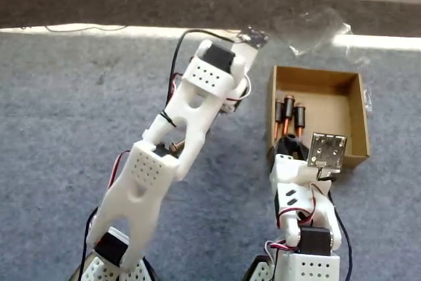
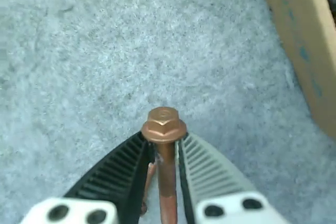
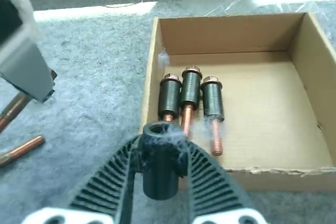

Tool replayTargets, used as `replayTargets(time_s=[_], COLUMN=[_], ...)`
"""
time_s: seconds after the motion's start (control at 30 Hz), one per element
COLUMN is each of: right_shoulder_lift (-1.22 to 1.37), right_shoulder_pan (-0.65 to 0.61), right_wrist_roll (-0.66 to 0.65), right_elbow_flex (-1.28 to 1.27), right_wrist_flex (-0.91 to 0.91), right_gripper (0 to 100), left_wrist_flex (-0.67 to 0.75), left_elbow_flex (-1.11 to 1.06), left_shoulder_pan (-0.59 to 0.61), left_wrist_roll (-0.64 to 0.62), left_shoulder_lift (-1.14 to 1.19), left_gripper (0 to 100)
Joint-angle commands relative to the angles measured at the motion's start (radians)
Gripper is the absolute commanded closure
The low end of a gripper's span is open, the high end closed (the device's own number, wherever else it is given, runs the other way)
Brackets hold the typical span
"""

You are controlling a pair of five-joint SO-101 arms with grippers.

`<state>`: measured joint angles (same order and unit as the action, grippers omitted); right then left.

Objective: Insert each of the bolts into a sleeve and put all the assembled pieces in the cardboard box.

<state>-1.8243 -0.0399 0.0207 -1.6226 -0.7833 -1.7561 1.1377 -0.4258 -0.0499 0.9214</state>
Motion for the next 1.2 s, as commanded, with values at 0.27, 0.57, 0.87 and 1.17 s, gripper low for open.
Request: replayTargets(time_s=[0.27,0.57,0.87,1.17], right_shoulder_lift=[-0.01,-0.01,-0.01,-0.008], right_shoulder_pan=[-0.142,-0.329,-0.453,-0.578], right_wrist_roll=[-0.021,-0.021,-0.021,-0.021], right_elbow_flex=[0.013,0.018,0.013,0.012], right_wrist_flex=[0.044,0.104,0.229,0.394], right_gripper=[99.3,99.3,99.3,99.3], left_wrist_flex=[-0.005,-0.005,0.126,0.285], left_elbow_flex=[-0.401,-0.707,-1.102,-1.443], left_shoulder_pan=[0.031,0.176,0.188,0.189], left_wrist_roll=[0.256,0.259,0.339,0.339], left_shoulder_lift=[-0.539,-0.862,-1.237,-1.592], left_gripper=[99,99,99,99])
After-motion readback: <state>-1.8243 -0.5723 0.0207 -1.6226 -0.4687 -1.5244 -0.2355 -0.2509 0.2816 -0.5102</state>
